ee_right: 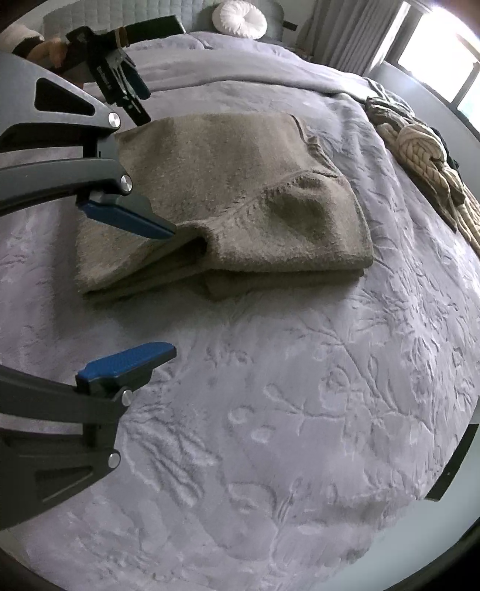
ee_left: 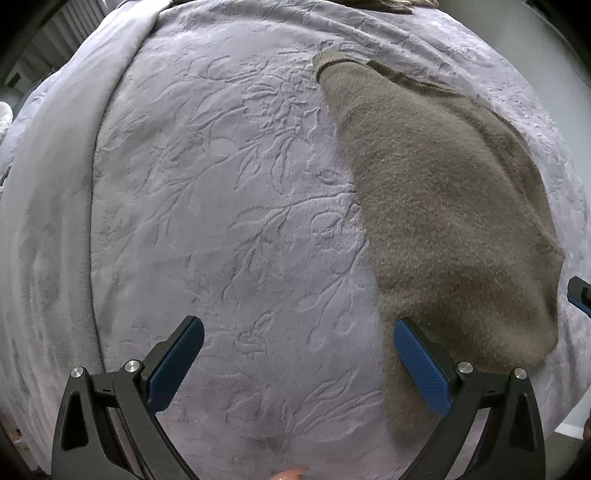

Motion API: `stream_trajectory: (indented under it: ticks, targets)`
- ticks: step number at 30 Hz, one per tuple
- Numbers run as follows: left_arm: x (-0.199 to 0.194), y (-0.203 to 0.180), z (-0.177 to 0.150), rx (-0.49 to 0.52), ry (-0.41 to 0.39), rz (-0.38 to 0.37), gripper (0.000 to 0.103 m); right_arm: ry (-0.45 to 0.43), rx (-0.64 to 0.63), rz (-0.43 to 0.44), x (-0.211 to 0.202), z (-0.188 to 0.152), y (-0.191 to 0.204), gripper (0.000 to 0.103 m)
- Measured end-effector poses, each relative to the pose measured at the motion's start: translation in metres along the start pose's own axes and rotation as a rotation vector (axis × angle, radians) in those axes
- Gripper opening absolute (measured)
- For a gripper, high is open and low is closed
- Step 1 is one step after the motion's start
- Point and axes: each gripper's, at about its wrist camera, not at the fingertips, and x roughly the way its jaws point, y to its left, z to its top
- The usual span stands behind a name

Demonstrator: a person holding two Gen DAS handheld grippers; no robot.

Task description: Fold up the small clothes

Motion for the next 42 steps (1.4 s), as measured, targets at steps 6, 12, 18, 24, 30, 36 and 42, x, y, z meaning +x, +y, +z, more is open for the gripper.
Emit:
stream_trajectory:
  ticks: [6, 12, 18, 24, 30, 36, 42]
  targets:
    - [0.0, 0.0, 0.006, -0.002, 0.006, -0.001, 0.103, 0.003, 0.0, 0.017, 0.005, 0.01, -0.002, 0.067]
    - [0.003, 0.003, 0.015, -0.014, 0.003, 0.022, 0.103, 0.009, -0.007, 0.028, 0.011, 0.017, -0.002, 0.067]
    - [0.002, 0.009, 0.022, 0.007, 0.009, 0.003, 0.103, 0.015, -0.001, 0.045, 0.017, 0.022, -0.004, 0.071]
    - [-0.01, 0.016, 0.032, -0.005, -0.014, -0.055, 0.103, 0.012, 0.012, 0.064, 0.019, 0.027, -0.01, 0.071]
    - [-0.025, 0.027, 0.053, -0.043, -0.082, -0.148, 0.103, 0.01, 0.044, 0.096, 0.021, 0.039, -0.018, 0.071]
    - [0.002, 0.023, 0.072, -0.095, -0.04, -0.19, 0.103, 0.01, 0.105, 0.215, 0.026, 0.054, -0.025, 0.071]
    - [0.026, 0.016, 0.082, -0.148, 0.01, -0.341, 0.103, 0.068, 0.118, 0.3, 0.046, 0.069, -0.027, 0.071]
